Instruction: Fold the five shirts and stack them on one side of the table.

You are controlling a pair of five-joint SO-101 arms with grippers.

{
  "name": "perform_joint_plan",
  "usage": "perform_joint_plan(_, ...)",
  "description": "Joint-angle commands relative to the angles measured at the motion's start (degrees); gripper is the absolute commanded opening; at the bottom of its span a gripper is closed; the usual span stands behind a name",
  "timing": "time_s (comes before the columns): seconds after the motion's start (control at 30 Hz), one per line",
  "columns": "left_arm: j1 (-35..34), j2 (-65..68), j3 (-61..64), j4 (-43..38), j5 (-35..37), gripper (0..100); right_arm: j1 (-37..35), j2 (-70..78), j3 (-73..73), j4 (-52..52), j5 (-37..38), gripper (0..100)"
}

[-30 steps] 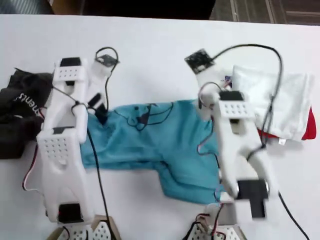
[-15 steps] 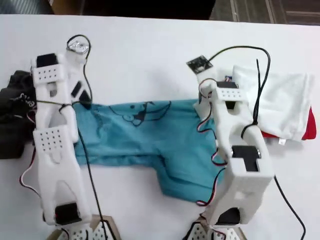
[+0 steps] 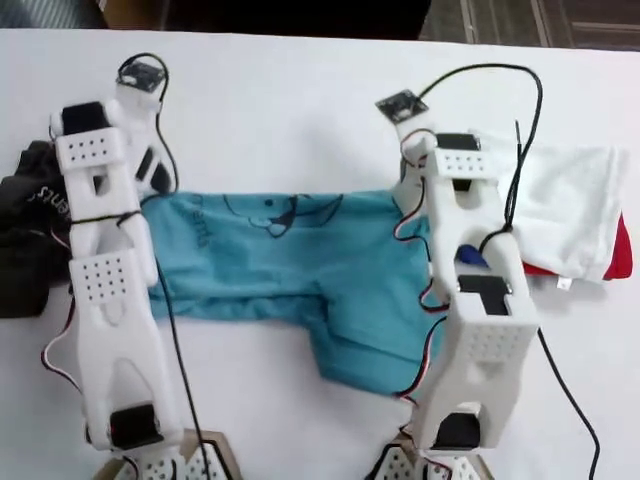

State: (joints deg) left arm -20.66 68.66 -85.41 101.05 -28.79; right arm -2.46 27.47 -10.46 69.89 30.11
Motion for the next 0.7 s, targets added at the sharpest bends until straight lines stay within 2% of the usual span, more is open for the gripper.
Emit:
perform_joint_plan(0.0, 0.79, -10.11, -1.89, 1.49, 0.44, 24, -0.48, -11.30, -2.81, 3.47, 0.00, 14.7)
perform_joint_plan(0.17, 4.31, -21.27, 13.67, 1.58, 0.44, 24, -3.82, -23.69, 3.78, 7.34, 0.00, 14.6)
perform_joint_plan(0.37, 8.62, -40.09, 45.58, 0.00, -4.22, 24, -5.93, -40.13, 23.30, 3.56, 0.00, 14.6)
perform_joint_plan(0.53, 6.24, -53.45, 74.33, -14.95, -7.30, 24, -5.49, -53.76, 41.14, -1.80, 3.34, 14.6)
perform_joint_plan(0.67, 3.96, -56.62, 92.18, -29.71, -8.53, 24, -5.41, -61.41, 51.52, -2.51, 5.80, 14.6)
